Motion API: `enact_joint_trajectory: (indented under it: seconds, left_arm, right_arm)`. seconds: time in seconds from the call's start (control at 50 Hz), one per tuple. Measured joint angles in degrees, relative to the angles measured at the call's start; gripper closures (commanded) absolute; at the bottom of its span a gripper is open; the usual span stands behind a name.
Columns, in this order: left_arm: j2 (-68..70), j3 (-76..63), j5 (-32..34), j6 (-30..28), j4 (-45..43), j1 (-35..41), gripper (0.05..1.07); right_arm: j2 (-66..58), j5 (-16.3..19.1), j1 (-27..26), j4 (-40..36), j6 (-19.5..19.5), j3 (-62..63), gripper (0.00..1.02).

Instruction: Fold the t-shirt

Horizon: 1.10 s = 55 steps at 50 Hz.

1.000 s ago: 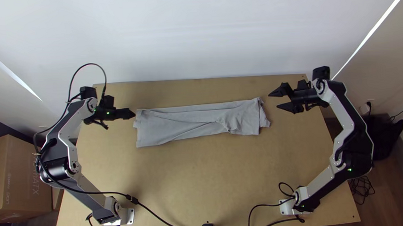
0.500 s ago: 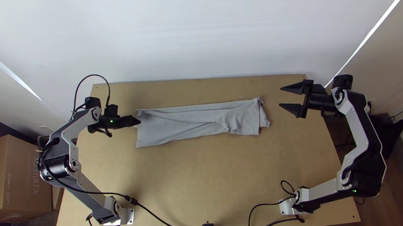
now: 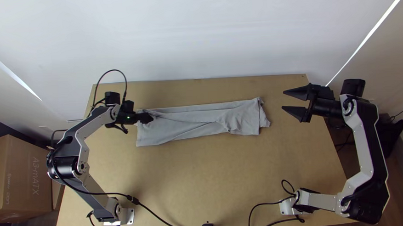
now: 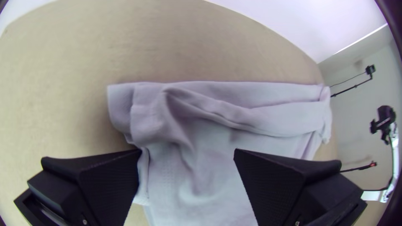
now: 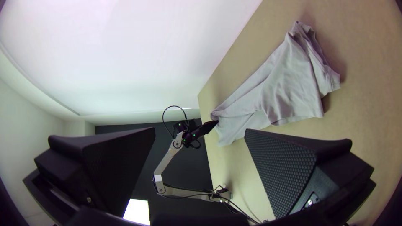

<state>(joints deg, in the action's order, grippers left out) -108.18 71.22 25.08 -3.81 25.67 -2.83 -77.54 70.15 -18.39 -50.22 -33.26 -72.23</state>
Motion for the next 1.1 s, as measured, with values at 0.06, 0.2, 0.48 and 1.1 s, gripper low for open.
enact_joint_trajectory:
  seconds: [0.06, 0.2, 0.48, 1.1]
  left_arm:
    - [0.3, -0.3, -1.8, 0.3, -0.4, 1.2, 0.25]
    - [1.5, -2.2, -2.3, 0.4, -0.7, 1.3, 1.01]
    - [7.4, -5.8, -2.1, -0.7, 9.4, -6.0, 1.04]
    - [19.6, 17.9, -3.0, -10.1, 40.4, -15.9, 1.04]
  right_arm:
    - [1.8, 0.0, 0.0, 0.0, -0.3, 0.4, 0.04]
    - [5.5, 0.0, 0.0, 0.0, -0.9, 2.7, 0.04]
    - [11.2, 0.0, 0.0, 0.0, -0.8, 8.0, 0.04]
    - [14.6, 0.0, 0.8, 0.3, 0.7, 13.8, 0.04]
